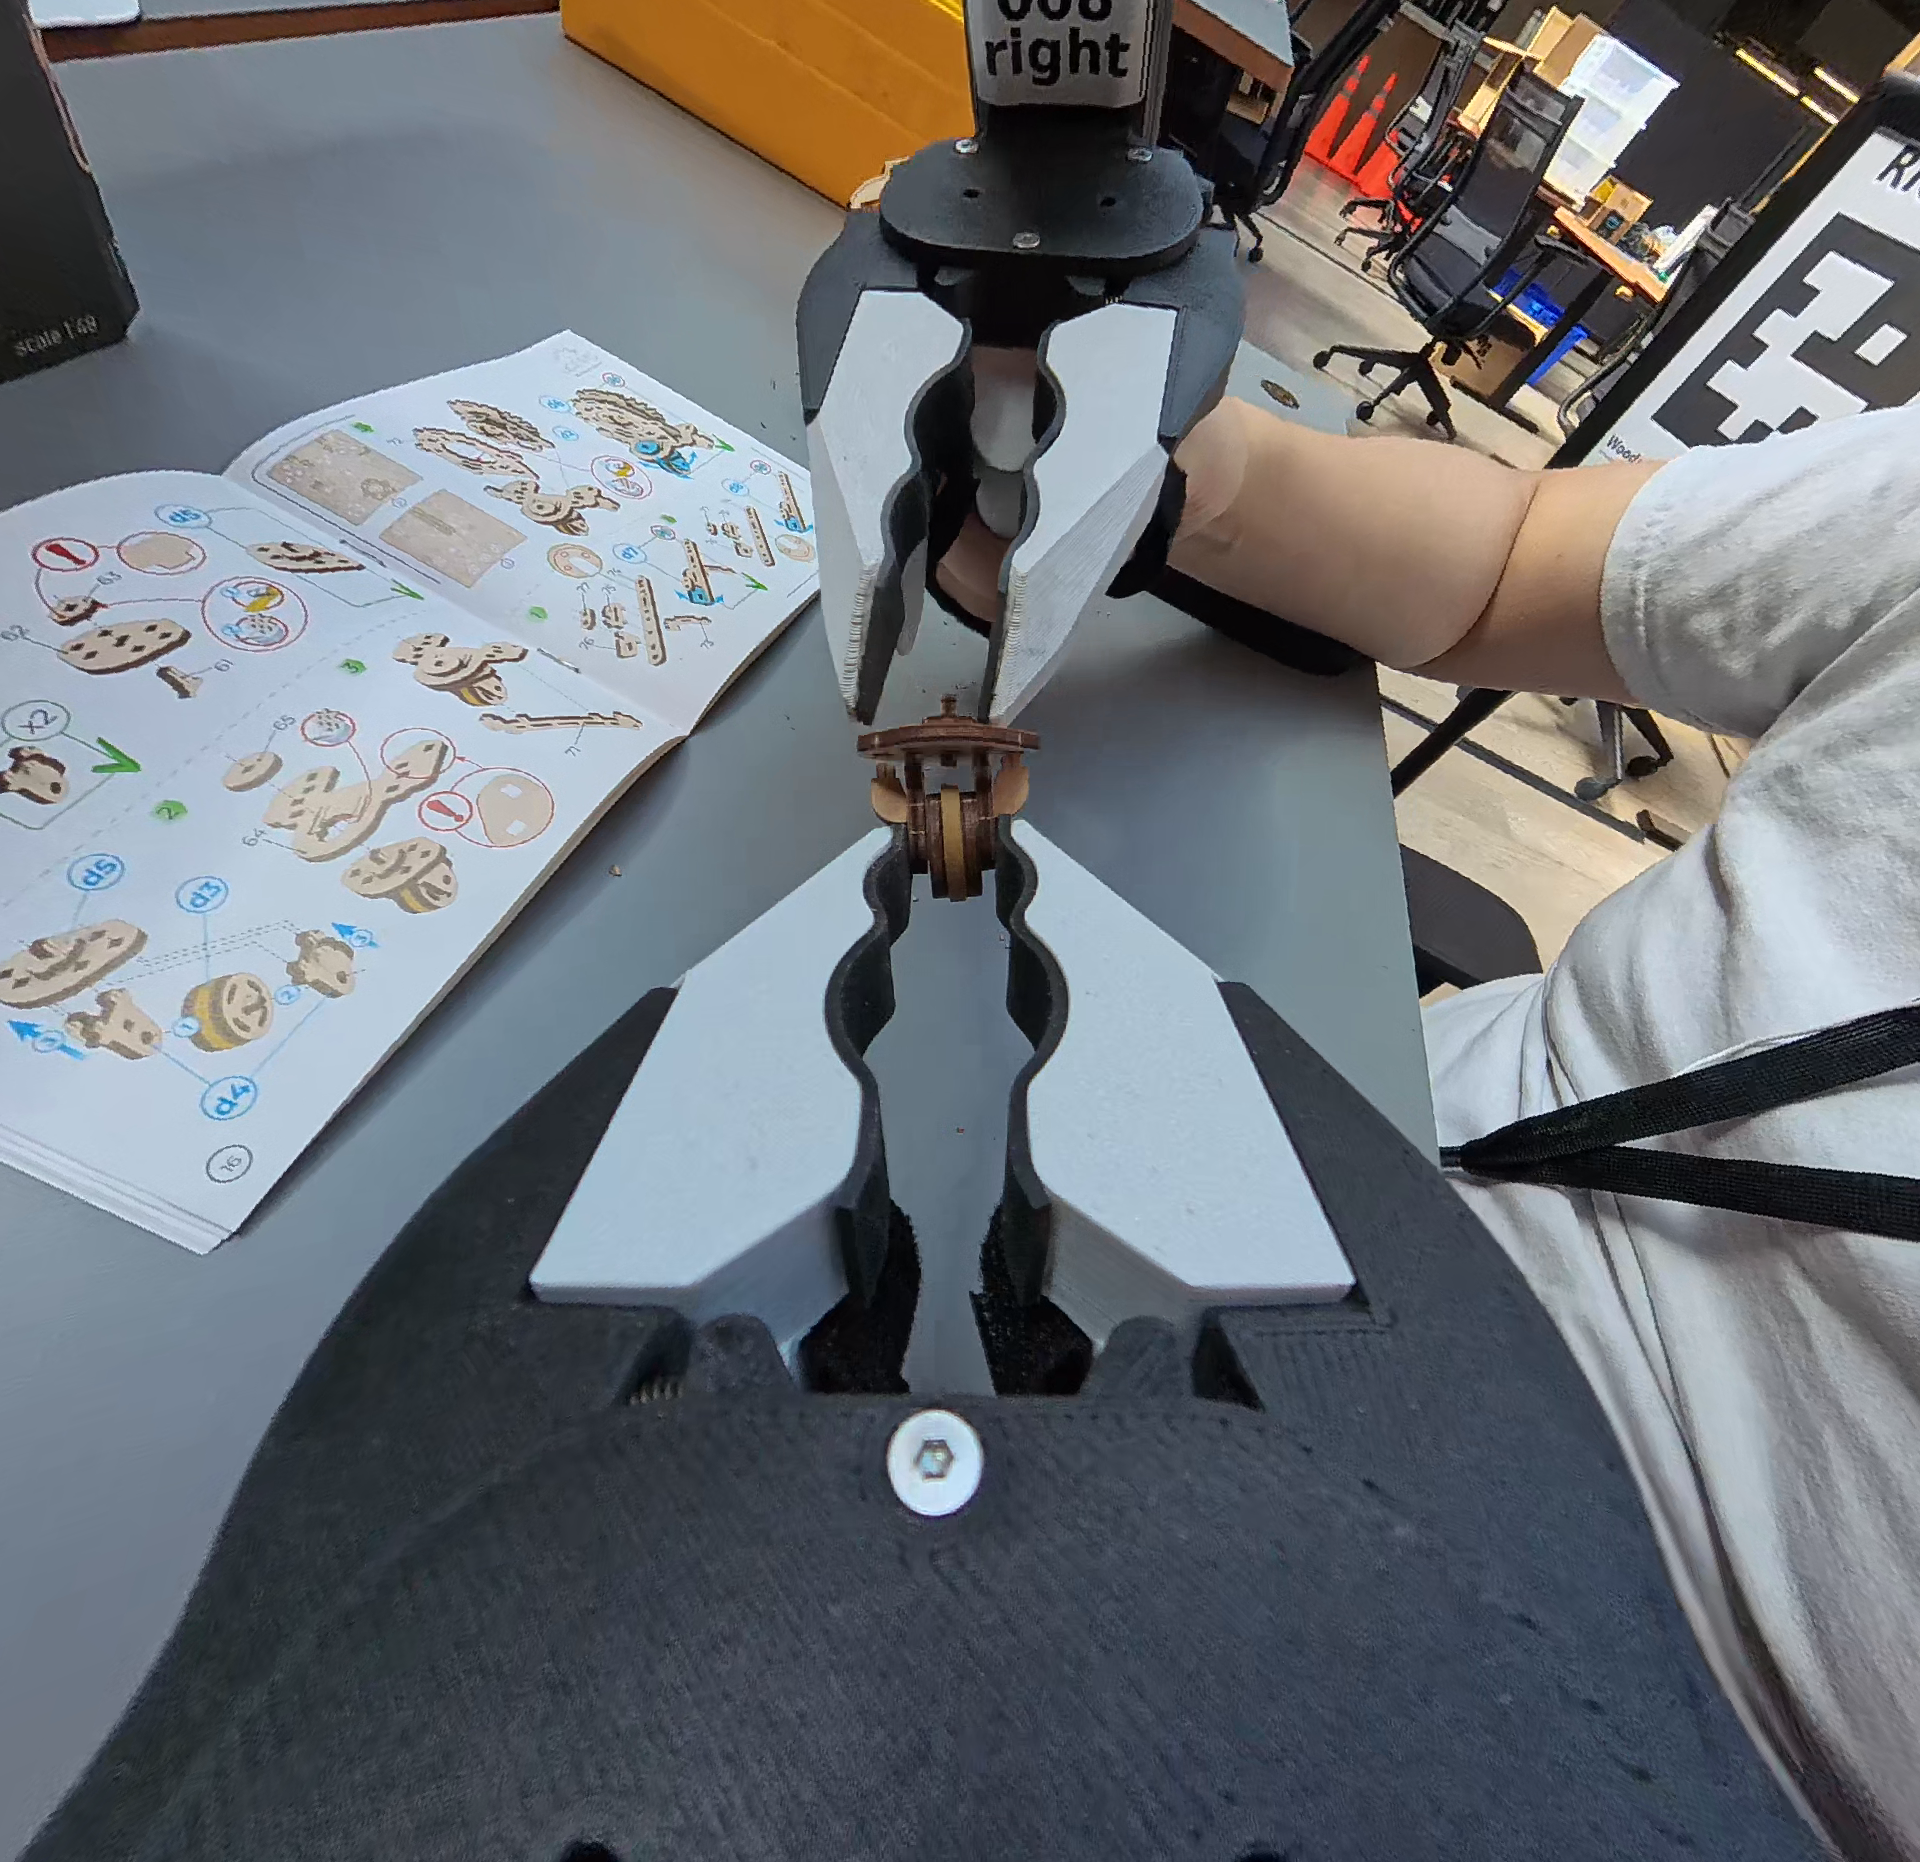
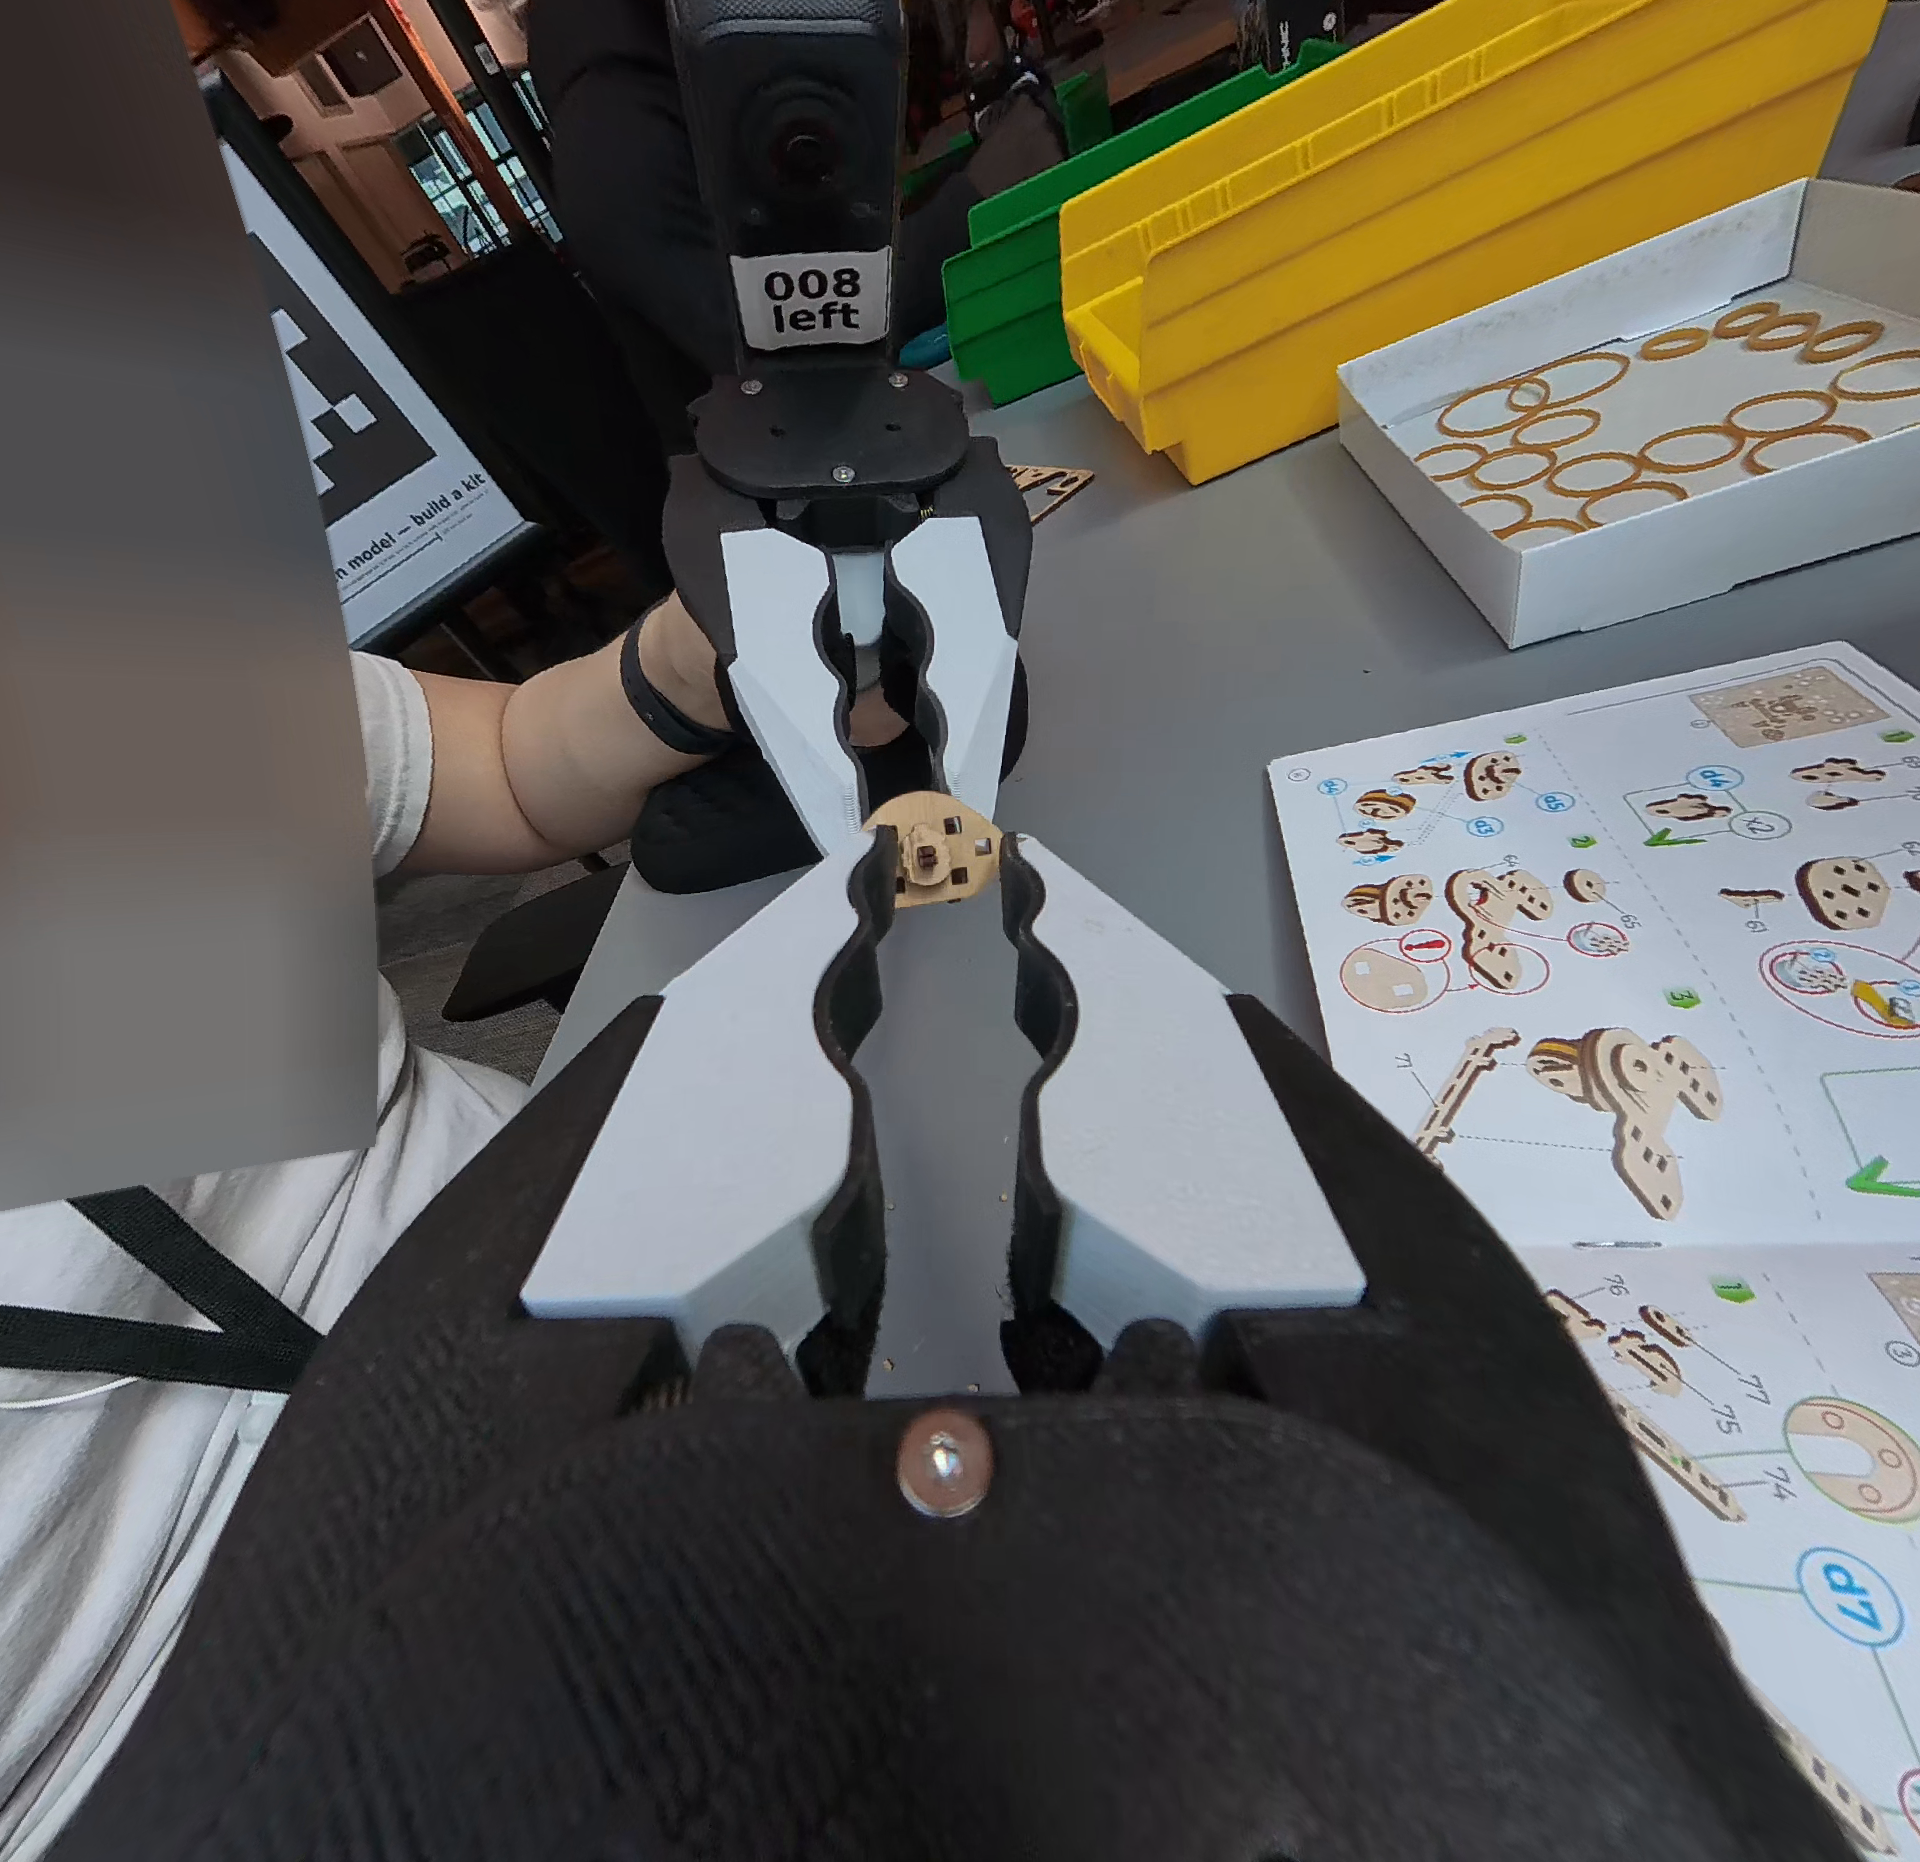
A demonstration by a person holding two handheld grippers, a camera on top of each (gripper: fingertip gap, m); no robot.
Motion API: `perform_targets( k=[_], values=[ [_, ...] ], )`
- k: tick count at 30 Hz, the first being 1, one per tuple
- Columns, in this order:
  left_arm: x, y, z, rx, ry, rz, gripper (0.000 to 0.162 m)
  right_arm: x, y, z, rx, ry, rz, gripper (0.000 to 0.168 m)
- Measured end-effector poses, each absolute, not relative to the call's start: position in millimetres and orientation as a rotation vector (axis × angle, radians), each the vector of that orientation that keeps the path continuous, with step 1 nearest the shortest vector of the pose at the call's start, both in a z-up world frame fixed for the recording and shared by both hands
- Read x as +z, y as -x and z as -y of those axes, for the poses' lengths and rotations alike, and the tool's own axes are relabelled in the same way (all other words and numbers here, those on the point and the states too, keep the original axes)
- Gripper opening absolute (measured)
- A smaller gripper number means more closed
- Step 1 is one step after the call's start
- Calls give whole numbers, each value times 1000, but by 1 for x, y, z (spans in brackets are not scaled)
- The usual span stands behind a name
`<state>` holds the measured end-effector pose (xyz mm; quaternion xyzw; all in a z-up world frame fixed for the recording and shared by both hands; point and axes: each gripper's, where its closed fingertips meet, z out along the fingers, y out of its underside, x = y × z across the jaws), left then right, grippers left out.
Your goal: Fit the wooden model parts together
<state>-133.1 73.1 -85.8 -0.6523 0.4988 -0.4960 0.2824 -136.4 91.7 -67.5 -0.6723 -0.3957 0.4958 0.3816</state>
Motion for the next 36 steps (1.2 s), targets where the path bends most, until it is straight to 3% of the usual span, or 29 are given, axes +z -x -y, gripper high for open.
perform_targets(
  k=[15, 26, 36],
  values=[
    [-49, 130, -68, -845, 1273, -1401, 14, -26, 136, -71, 890, 1427, 1198, 12],
    [-39, 127, -58, -660, 1101, -1404, 14, -17, 133, -56, 814, 1338, 1252, 12],
    [-28, 130, -61, -443, 987, -1343, 14, -10, 133, -61, 939, 1380, 1118, 22]
  ],
)
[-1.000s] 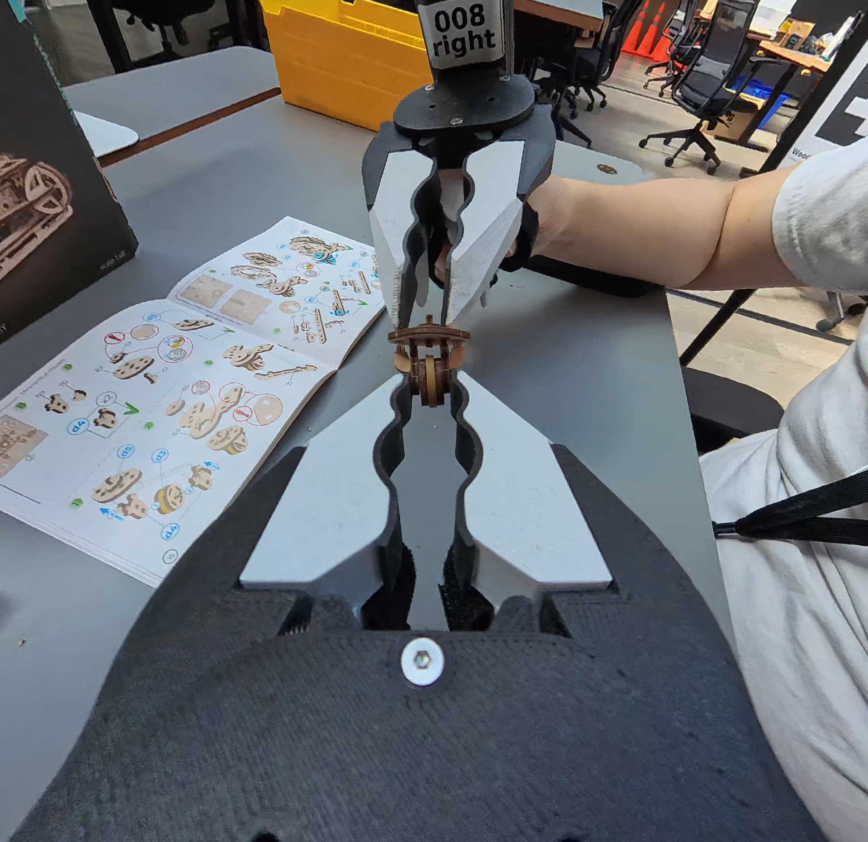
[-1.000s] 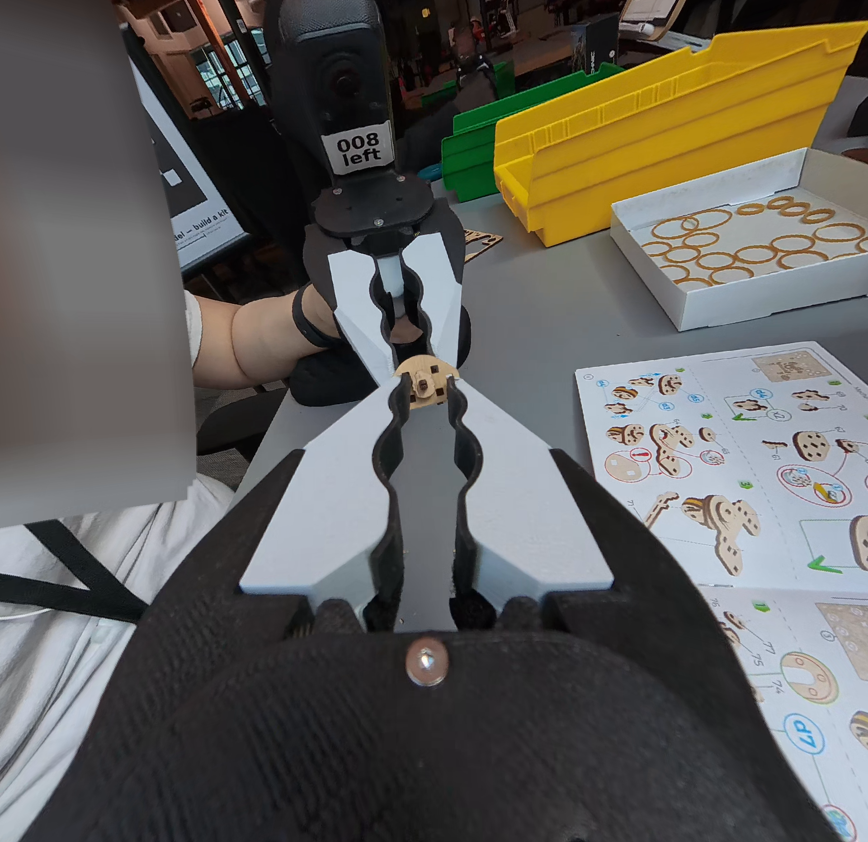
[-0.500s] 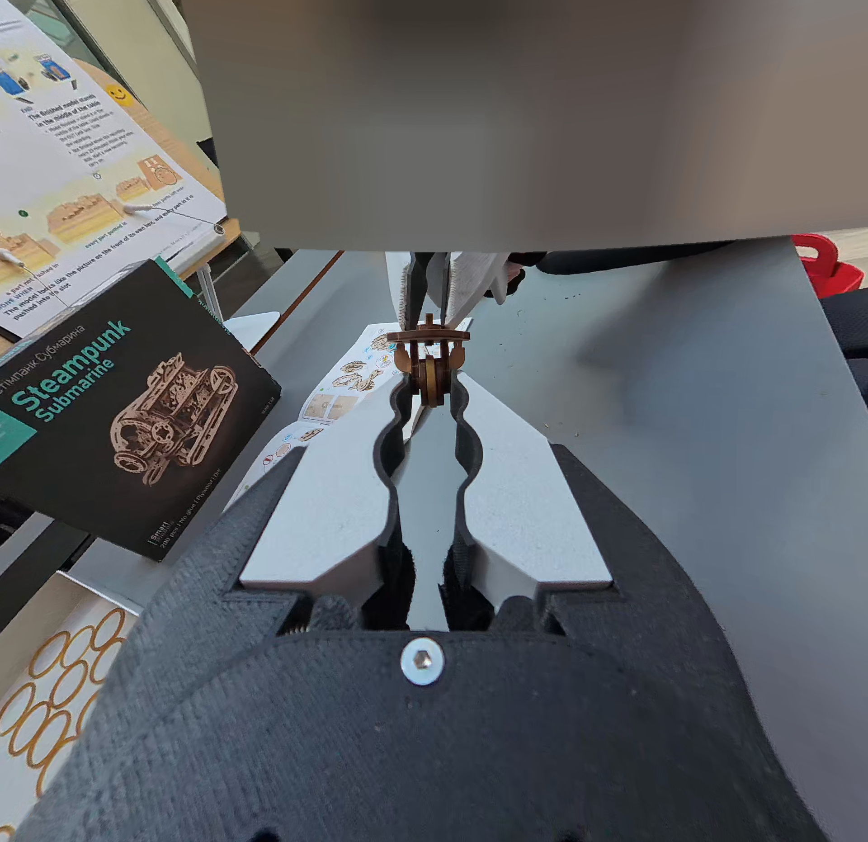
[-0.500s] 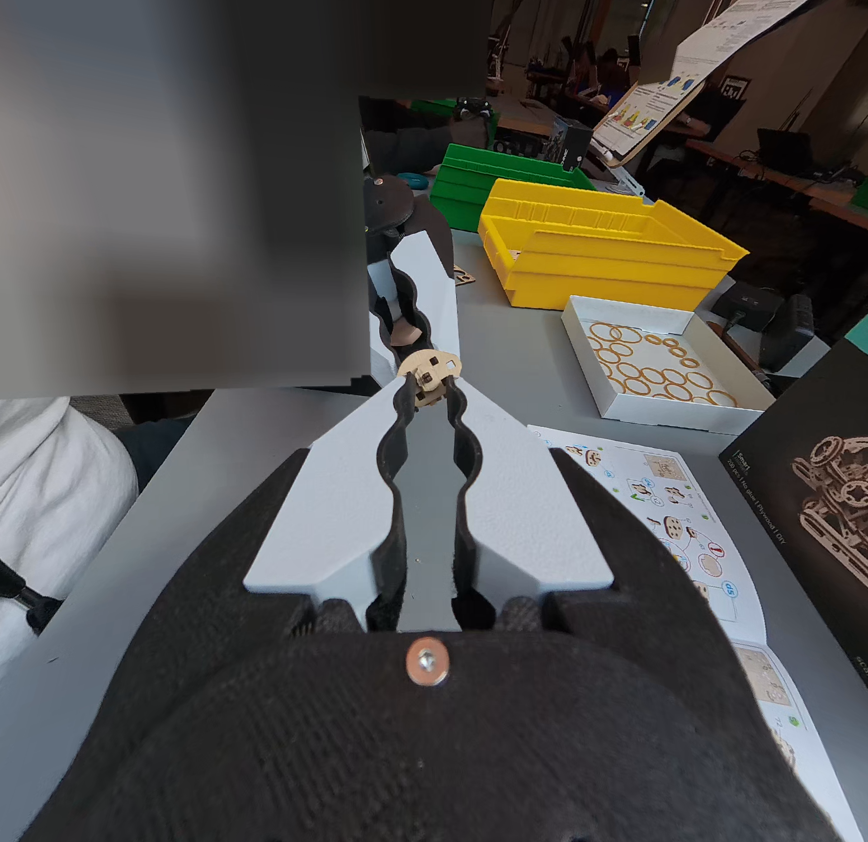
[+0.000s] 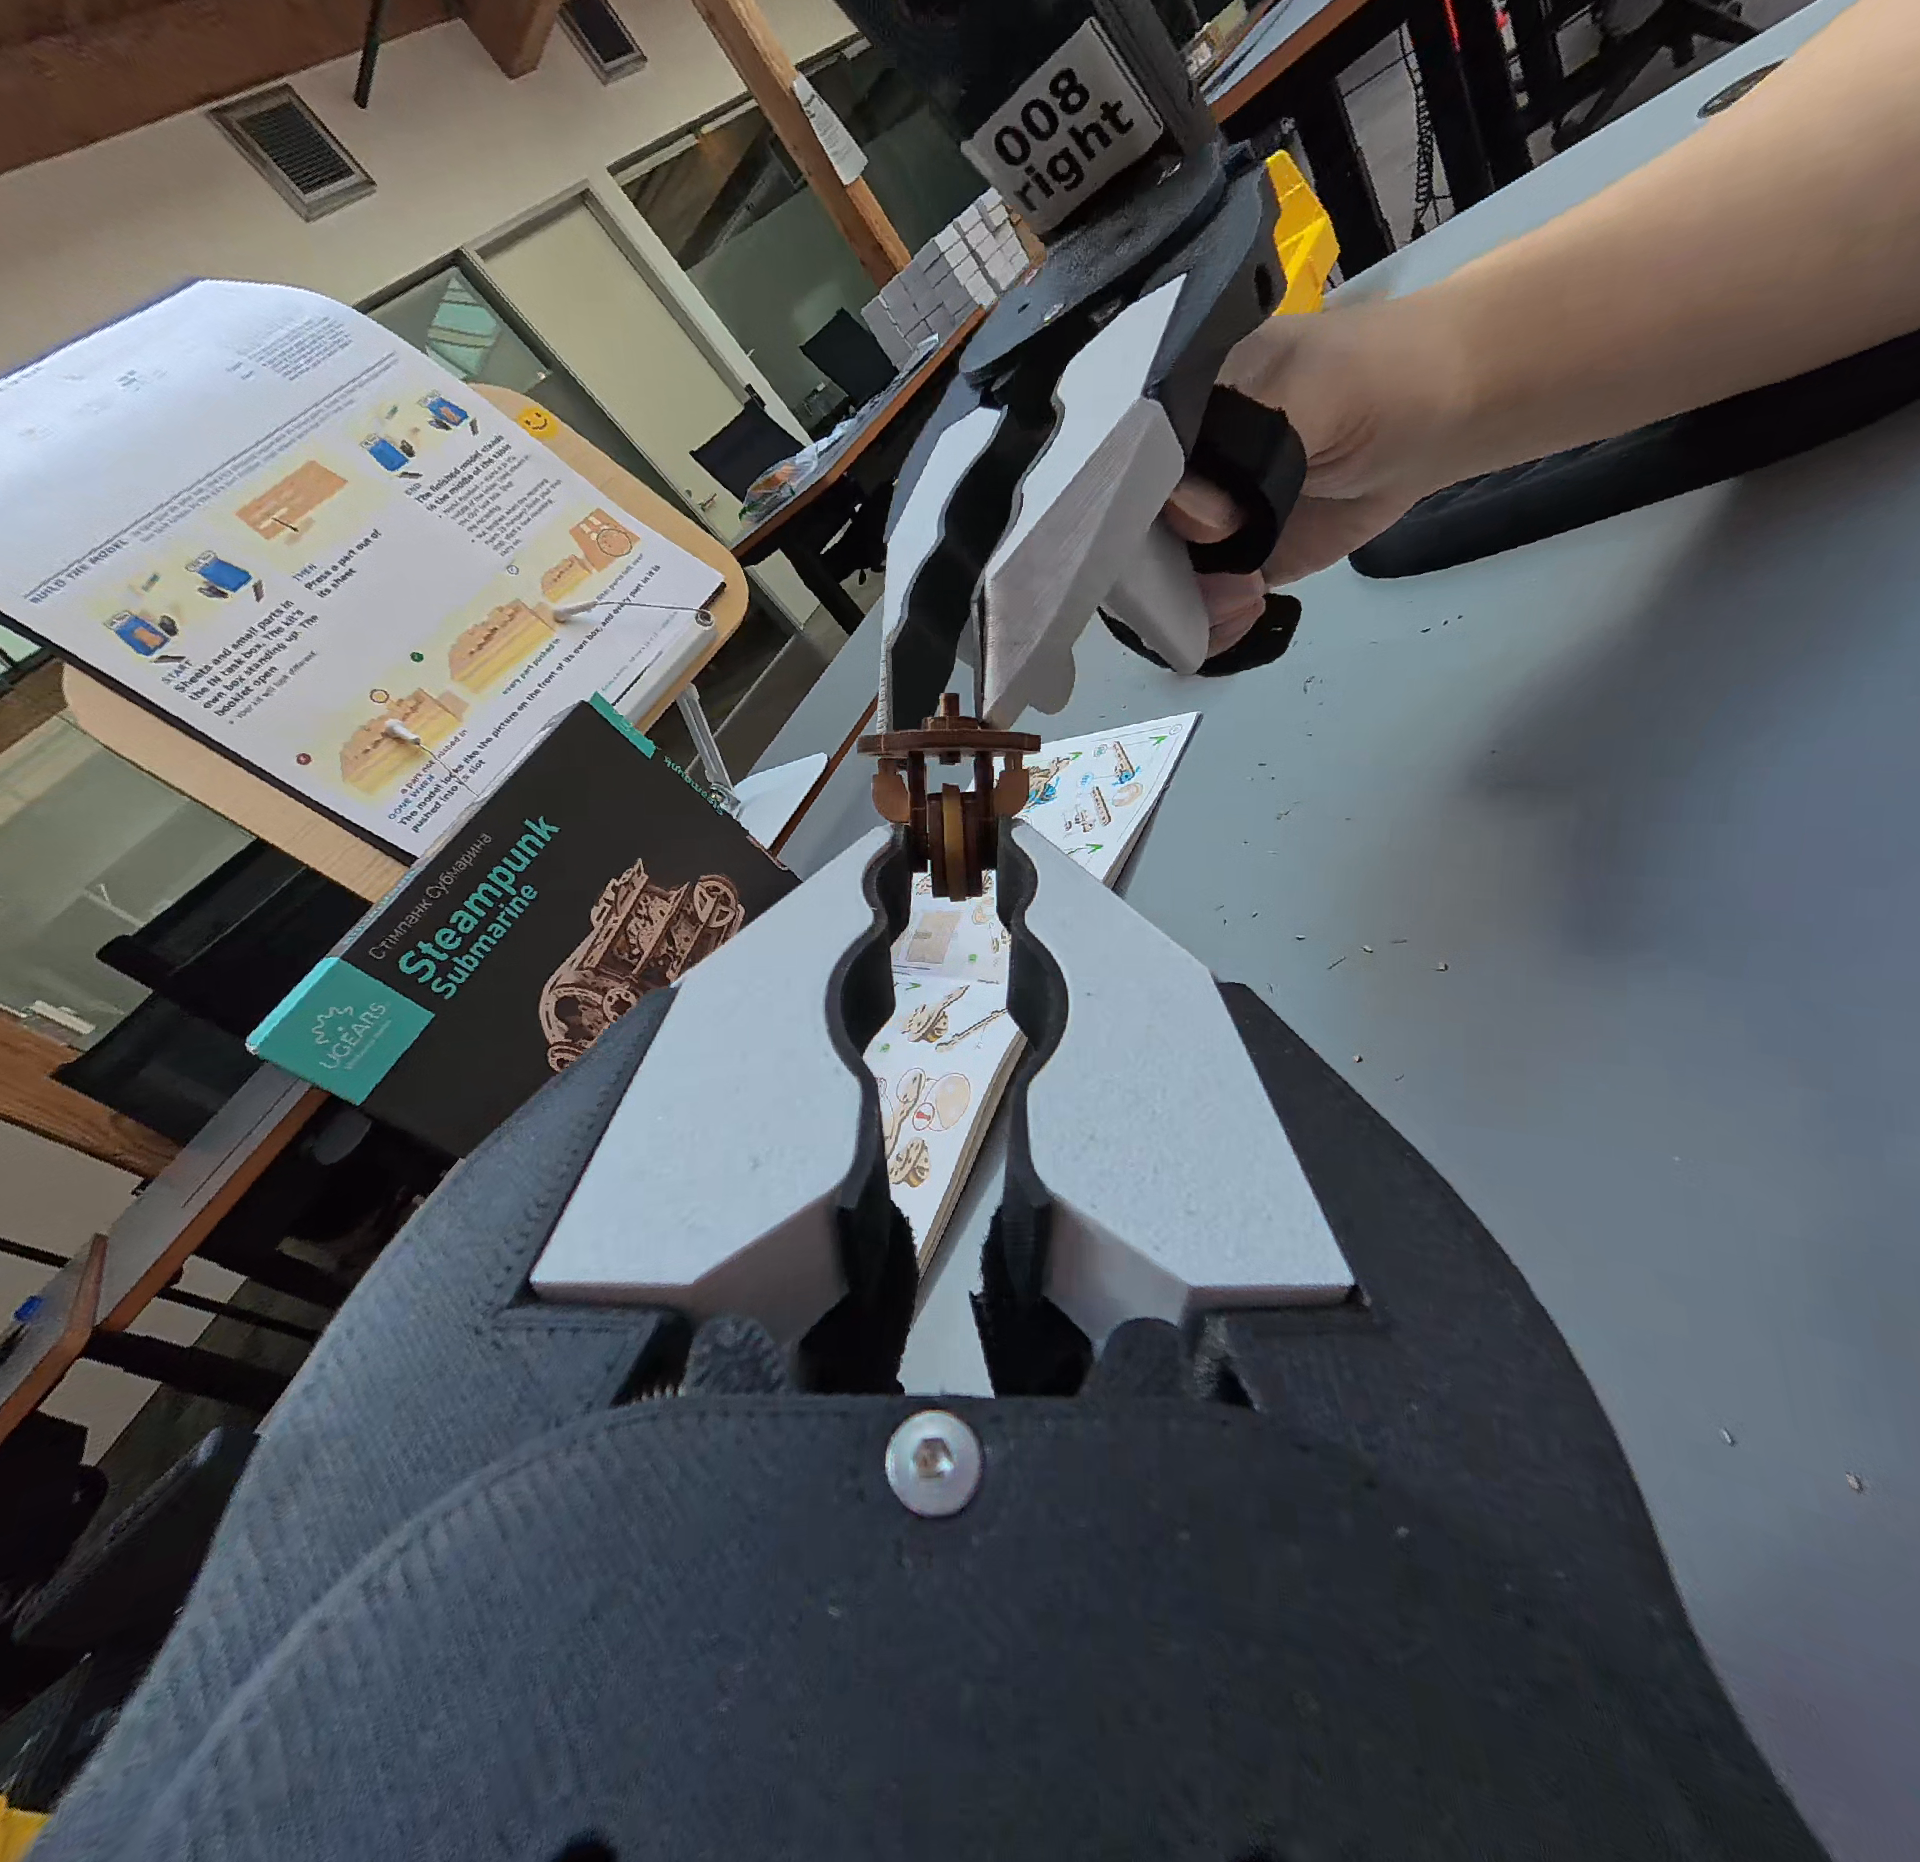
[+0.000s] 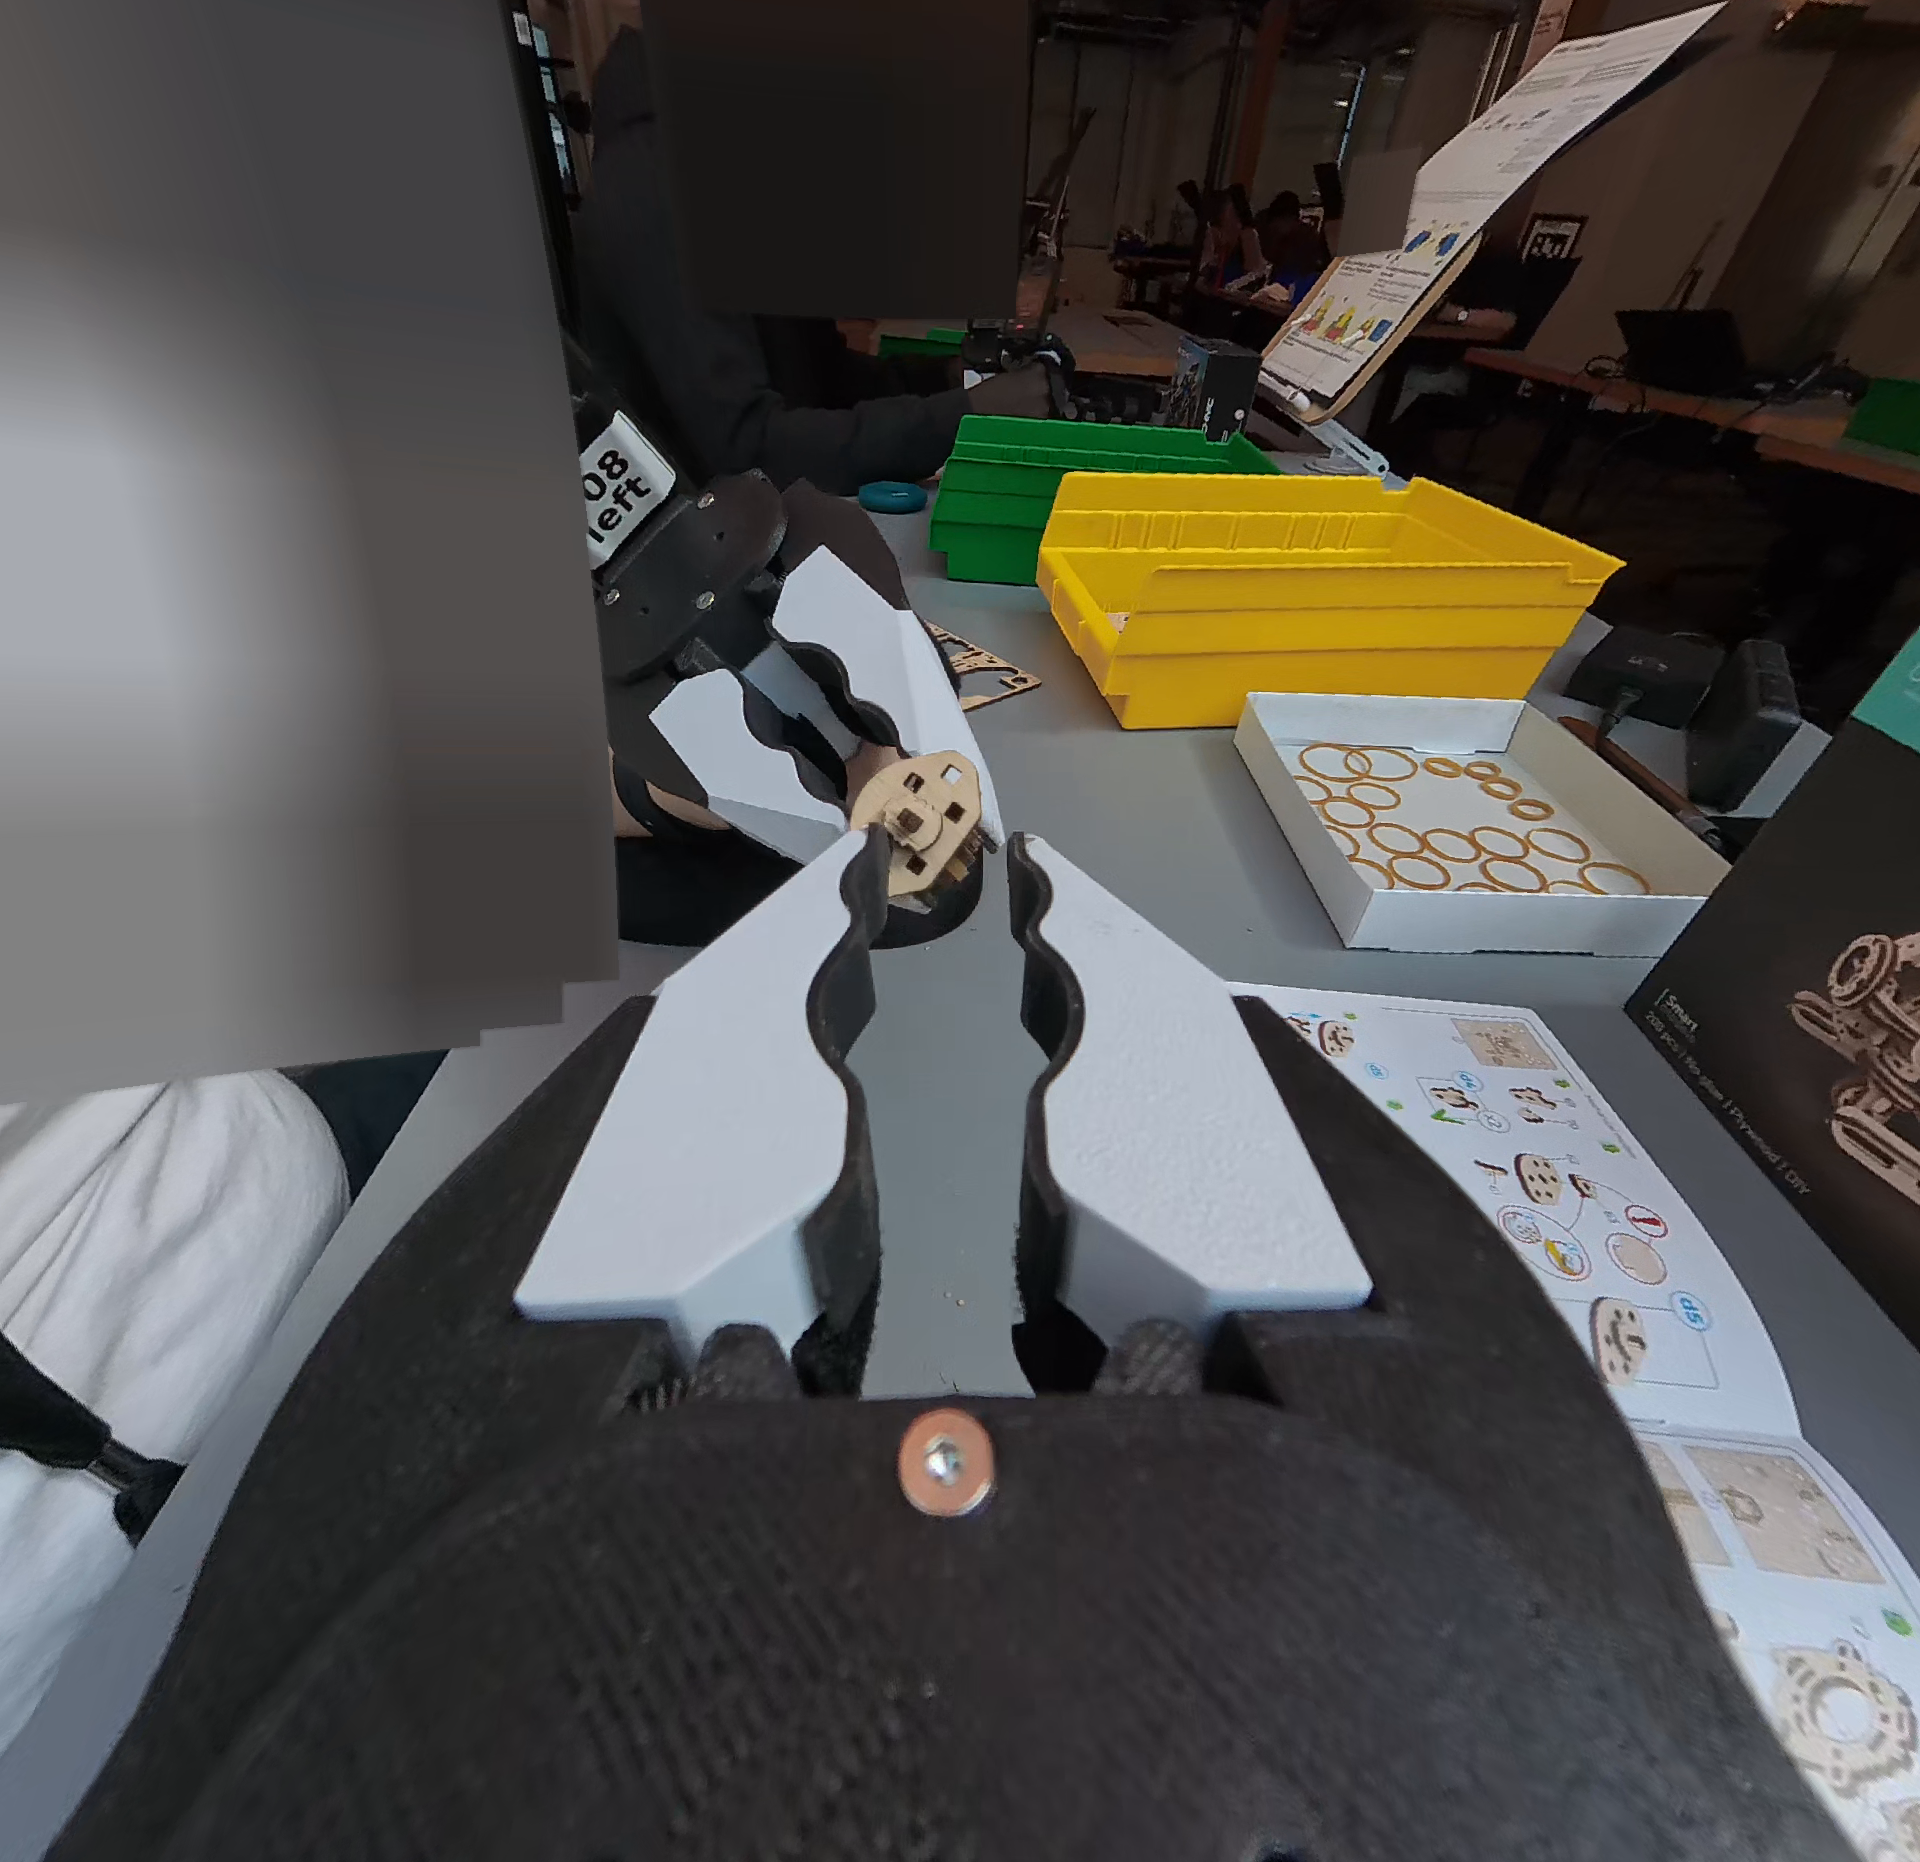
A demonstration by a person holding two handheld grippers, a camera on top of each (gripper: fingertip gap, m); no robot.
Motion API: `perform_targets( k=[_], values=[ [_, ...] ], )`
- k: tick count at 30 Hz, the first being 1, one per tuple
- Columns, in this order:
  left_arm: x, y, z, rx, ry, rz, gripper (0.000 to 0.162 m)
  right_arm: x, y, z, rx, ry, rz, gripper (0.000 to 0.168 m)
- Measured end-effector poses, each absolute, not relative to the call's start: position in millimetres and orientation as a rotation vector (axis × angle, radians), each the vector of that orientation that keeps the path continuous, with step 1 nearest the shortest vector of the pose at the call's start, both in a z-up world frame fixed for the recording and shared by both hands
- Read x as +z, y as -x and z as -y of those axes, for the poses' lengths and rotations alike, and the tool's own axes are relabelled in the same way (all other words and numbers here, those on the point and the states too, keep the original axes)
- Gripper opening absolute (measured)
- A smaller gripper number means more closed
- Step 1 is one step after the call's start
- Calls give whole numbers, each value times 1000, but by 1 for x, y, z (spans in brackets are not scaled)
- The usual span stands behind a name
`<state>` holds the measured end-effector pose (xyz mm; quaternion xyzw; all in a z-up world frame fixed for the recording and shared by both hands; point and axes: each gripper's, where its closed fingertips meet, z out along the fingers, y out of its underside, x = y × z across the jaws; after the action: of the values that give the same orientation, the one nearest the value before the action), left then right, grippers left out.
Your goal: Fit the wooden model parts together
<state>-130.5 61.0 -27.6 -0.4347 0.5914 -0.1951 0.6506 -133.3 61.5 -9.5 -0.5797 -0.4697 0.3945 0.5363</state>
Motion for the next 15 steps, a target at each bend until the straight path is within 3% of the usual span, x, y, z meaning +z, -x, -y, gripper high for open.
perform_targets(
  k=[9, 15],
  values=[
    [-25, 132, -67, -385, 1002, -1304, 14, -12, 134, -69, 1225, 1473, 948, 24],
    [-29, 132, -72, -387, 1047, -1303, 14, -15, 133, -72, 1338, 1493, 893, 16]
  ],
)
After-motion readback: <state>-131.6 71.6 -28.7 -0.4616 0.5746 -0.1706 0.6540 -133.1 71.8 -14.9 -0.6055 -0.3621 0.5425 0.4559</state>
